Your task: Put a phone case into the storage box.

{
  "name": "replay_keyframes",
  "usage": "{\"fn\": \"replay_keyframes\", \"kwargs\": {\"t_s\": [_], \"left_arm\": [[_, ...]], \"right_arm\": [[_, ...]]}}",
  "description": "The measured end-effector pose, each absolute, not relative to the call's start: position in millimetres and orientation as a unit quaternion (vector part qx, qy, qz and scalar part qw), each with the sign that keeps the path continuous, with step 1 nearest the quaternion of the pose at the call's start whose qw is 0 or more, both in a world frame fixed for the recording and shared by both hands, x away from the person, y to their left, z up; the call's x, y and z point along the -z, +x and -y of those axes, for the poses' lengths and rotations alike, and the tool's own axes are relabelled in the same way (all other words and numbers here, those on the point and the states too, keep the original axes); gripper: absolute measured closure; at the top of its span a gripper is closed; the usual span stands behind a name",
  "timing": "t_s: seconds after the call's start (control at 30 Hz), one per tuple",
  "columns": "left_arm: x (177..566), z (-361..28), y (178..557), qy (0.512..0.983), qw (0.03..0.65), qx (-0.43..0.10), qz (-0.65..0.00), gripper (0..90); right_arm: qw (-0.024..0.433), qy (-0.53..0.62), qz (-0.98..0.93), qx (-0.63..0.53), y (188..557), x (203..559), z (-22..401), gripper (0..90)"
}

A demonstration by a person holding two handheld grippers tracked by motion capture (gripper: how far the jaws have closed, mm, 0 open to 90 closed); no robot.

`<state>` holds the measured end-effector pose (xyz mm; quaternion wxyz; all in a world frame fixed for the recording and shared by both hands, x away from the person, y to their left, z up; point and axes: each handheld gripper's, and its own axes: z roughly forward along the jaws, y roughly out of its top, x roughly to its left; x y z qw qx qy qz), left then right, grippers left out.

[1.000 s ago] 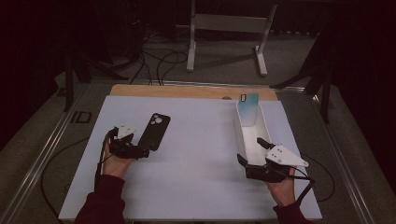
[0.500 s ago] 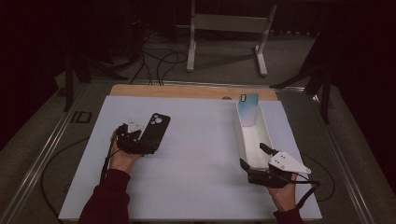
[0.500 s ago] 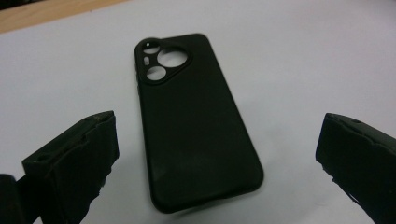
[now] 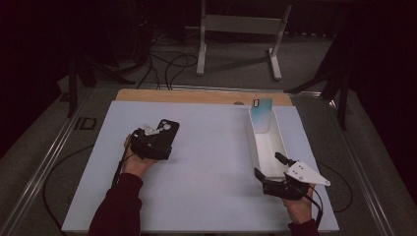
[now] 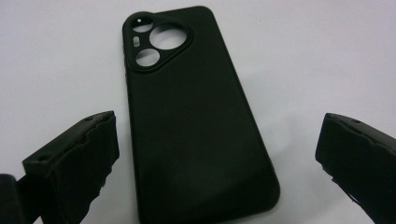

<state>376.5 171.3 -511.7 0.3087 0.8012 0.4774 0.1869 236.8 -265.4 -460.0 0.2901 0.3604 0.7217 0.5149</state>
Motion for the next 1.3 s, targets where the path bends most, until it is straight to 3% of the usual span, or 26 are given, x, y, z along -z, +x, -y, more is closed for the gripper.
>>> {"fn": "replay_keyframes", "kwargs": {"t_s": [1.3], "left_arm": [[529.5, -167.1, 401.6, 0.802, 0.264, -0.154, -0.513, 6.9]], "right_arm": [[0.296, 0.359, -0.716, -0.521, 235.6, 456.5, 266.9, 10.8]]}}
